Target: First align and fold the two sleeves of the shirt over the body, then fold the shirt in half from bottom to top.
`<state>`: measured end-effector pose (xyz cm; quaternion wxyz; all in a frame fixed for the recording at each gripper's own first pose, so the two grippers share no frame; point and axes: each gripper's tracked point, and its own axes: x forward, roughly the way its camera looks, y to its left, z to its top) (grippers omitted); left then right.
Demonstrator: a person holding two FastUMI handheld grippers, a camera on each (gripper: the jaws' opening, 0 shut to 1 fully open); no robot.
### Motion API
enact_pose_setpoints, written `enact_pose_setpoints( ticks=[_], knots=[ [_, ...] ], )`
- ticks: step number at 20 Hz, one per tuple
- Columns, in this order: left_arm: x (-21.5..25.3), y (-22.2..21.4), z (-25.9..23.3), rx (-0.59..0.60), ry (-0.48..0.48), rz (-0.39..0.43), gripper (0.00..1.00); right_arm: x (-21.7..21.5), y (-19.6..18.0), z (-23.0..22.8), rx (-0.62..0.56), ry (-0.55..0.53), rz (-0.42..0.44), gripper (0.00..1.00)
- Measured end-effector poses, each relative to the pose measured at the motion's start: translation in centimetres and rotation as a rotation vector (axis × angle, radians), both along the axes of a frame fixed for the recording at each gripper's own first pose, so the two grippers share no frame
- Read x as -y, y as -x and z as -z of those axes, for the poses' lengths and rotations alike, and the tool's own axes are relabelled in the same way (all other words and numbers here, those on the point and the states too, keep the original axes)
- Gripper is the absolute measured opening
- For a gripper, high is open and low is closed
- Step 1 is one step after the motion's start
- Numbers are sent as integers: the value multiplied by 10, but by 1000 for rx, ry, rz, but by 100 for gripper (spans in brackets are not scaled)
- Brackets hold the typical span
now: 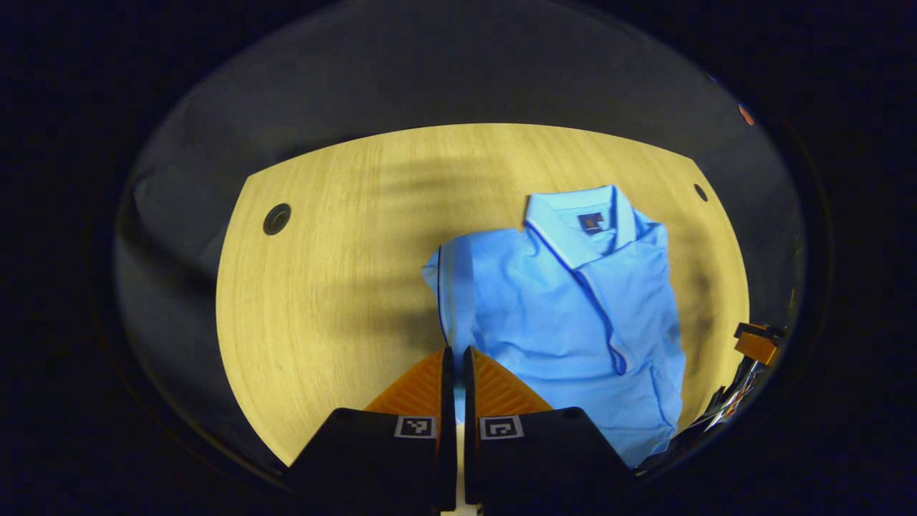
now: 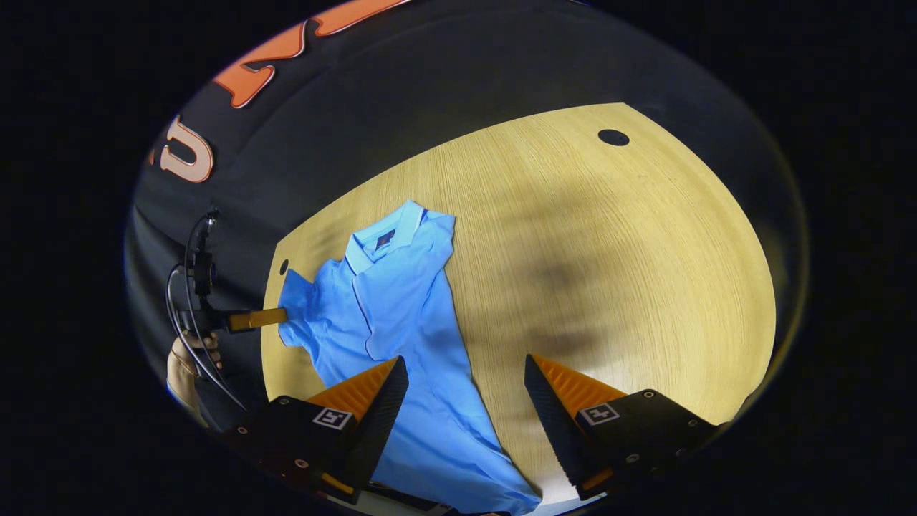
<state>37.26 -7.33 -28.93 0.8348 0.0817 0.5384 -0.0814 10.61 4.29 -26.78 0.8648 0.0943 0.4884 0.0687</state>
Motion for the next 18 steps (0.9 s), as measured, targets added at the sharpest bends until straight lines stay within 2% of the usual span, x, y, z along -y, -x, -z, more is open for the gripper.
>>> enact_pose_setpoints(
  ticks=[4, 13, 17, 18],
  knots=[
    [56, 1, -12, 4, 62, 40, 9, 20, 8, -4, 2, -4, 15, 99],
    [192, 20, 1, -68, 186, 136, 8, 65, 24, 5, -14, -8, 67, 99],
    [213, 20, 23, -83, 159, 148, 8, 74, 33, 5, -14, -7, 76, 99],
    [220, 21, 27, -81, 179, 141, 10, 76, 35, 6, -14, -4, 75, 99]
  ],
)
